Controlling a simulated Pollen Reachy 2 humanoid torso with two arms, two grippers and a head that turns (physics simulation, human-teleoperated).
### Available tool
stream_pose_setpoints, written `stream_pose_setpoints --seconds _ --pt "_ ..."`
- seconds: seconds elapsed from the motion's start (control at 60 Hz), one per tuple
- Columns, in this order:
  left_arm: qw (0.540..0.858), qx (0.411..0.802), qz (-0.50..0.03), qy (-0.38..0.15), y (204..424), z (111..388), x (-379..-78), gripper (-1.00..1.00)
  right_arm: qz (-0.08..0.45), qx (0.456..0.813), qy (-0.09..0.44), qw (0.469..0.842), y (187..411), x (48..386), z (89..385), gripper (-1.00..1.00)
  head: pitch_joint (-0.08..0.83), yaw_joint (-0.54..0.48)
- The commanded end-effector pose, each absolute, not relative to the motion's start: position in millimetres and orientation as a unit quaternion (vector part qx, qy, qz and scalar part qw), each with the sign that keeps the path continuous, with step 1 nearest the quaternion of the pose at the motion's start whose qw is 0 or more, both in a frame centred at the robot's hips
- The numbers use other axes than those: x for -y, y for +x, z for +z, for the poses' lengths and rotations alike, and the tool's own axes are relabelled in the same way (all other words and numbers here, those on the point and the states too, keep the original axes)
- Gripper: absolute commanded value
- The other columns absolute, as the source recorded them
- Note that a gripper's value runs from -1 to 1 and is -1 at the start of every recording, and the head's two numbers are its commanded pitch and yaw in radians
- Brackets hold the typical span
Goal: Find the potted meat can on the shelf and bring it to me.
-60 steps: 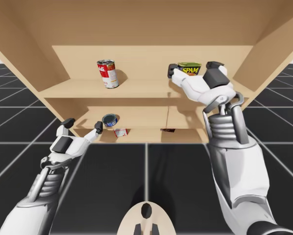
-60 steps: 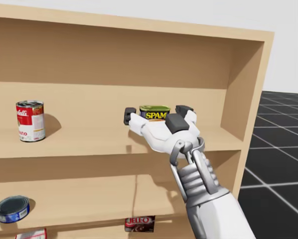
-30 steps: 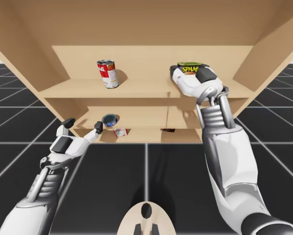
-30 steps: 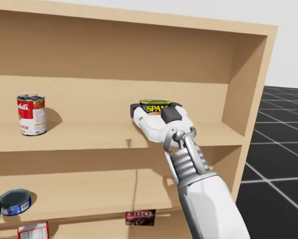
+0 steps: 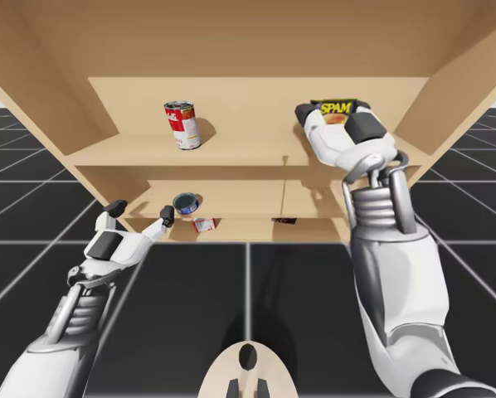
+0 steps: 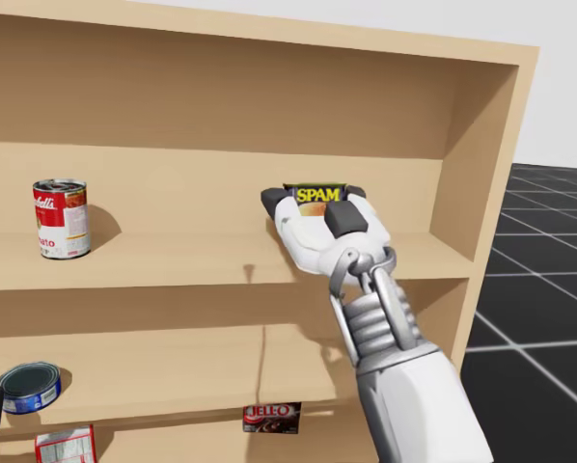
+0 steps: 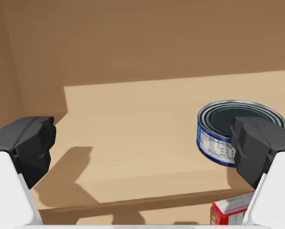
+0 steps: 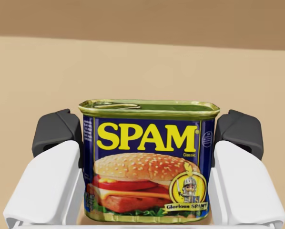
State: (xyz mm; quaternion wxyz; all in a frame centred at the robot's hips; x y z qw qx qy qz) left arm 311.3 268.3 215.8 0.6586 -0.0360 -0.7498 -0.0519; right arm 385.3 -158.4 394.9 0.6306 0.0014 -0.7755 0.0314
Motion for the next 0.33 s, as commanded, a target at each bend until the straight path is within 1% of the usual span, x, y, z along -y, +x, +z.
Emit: stream_pose_setpoints --seconds 0.017,0.033,0.067,0.083,0.117,0.15,0.183,0.2,0.25,0.283,0.3,0.317,0.333 --pt "0.658 0.751 -0.053 -0.037 310.9 215.9 -268.0 -1.0 0.015 0.696 -0.011 0.718 355.6 154.8 426.5 1.0 0.175 -0.23" --pt "0.658 0.751 -0.052 -0.037 310.8 216.0 -267.9 -1.0 0.017 0.701 -0.01 0.713 348.3 155.0 427.9 1.0 0.175 -0.23" --pt "0.658 0.751 -0.052 -0.037 310.9 215.9 -268.1 -1.0 0.019 0.704 -0.01 0.71 343.2 155.2 428.0 1.0 0.176 -0.22" --pt "0.658 0.751 -0.052 -0.036 310.8 216.0 -267.9 -1.0 0.021 0.708 -0.009 0.706 335.2 155.4 427.6 1.0 0.176 -0.22" --pt "0.658 0.751 -0.052 -0.036 310.7 216.0 -267.9 -1.0 0.023 0.71 -0.008 0.703 329.5 155.5 427.1 1.0 0.177 -0.22" --pt "0.658 0.751 -0.052 -0.036 310.6 216.2 -267.9 -1.0 0.027 0.716 -0.007 0.698 317.5 155.7 425.5 1.0 0.177 -0.22" --pt "0.657 0.751 -0.052 -0.036 310.5 216.2 -267.8 -1.0 0.029 0.718 -0.005 0.696 311.2 156.1 424.5 1.0 0.178 -0.22" --pt "0.657 0.751 -0.052 -0.036 310.5 216.1 -267.7 -1.0 0.031 0.722 -0.005 0.691 301.4 156.5 423.0 1.0 0.178 -0.22" --pt "0.657 0.751 -0.052 -0.036 310.5 216.0 -267.5 -1.0 0.033 0.726 -0.003 0.687 291.1 157.1 421.0 1.0 0.178 -0.22" --pt "0.658 0.751 -0.053 -0.036 310.6 215.9 -267.3 -1.0 0.036 0.732 0.0 0.681 277.1 157.8 417.9 1.0 0.178 -0.22" --pt "0.658 0.751 -0.053 -0.036 310.6 215.9 -267.2 -1.0 0.037 0.733 0.0 0.679 273.5 157.9 417.0 1.0 0.178 -0.23" --pt "0.658 0.751 -0.053 -0.036 310.6 215.8 -267.1 -1.0 0.041 0.737 0.001 0.675 263.5 158.7 413.7 1.0 0.178 -0.23" --pt "0.658 0.751 -0.053 -0.035 310.7 215.8 -267.1 -1.0 0.041 0.738 0.001 0.674 260.2 158.8 412.6 1.0 0.178 -0.23"
